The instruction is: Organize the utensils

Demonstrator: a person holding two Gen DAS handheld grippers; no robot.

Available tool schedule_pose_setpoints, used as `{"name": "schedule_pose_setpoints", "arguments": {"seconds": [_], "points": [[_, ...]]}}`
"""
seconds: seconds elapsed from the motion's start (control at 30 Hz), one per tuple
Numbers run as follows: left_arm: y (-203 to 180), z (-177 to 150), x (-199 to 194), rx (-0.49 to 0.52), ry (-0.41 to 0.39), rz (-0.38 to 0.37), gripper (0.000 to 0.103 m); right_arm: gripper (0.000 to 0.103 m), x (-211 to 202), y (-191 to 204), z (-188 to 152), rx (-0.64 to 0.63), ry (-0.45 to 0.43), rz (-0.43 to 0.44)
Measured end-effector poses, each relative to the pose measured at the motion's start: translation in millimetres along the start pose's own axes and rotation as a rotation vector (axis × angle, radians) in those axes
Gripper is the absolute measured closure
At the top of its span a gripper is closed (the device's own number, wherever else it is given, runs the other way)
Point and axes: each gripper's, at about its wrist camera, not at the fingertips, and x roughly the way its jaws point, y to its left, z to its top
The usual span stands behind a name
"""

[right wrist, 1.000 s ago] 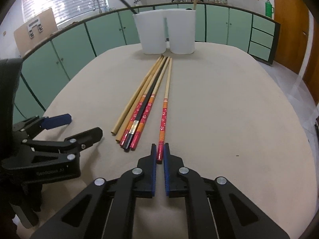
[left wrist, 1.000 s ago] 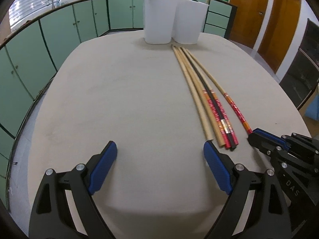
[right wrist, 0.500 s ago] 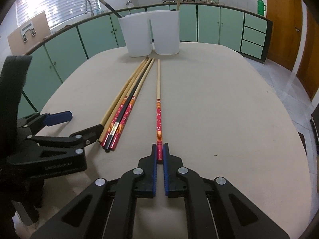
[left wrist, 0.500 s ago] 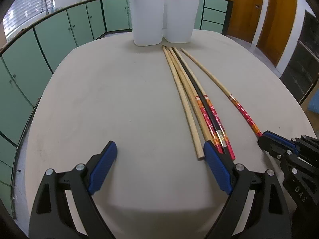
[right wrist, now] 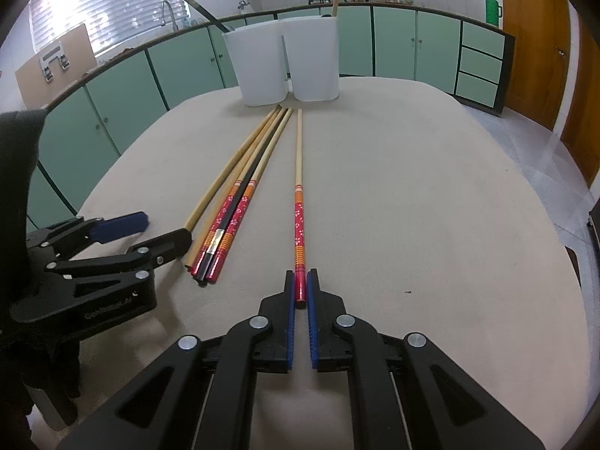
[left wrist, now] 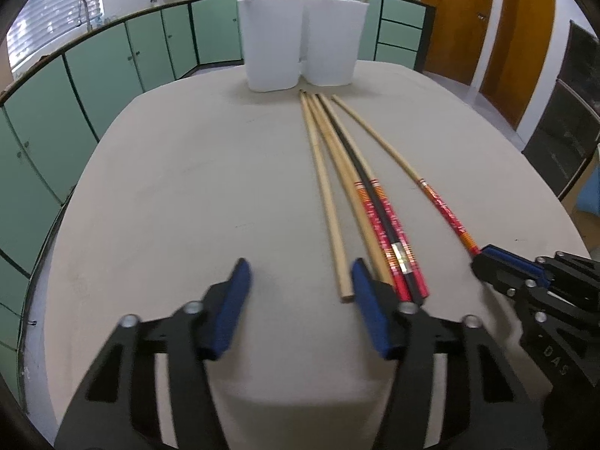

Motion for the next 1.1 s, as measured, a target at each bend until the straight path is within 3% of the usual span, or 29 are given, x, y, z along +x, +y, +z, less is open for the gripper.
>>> {"name": "schedule_pose_setpoints", "arguments": {"seconds": [0.13,0.23,0.6,1.1], "points": [[-2,-1,-2,-0.008,-0.01,-0.016,0.085,0.096,0,2,-1,-0.004,-0.003,-0.006],[-5,-2,-2,-0.012,-0.011,-0.03,0.096,0.097,0,3,-1,-0.009,-0.003,-0.009],[3,4,-16,-0.02,-0.032,-0.03,0.097,0.098,-11,-4,5,0.006,-0.034,0.004],[9,58,-108,0.022,-0.274,-0.037,0.097,0.098,-88,-10,72,-0.068,-0.247,0.021]]}}
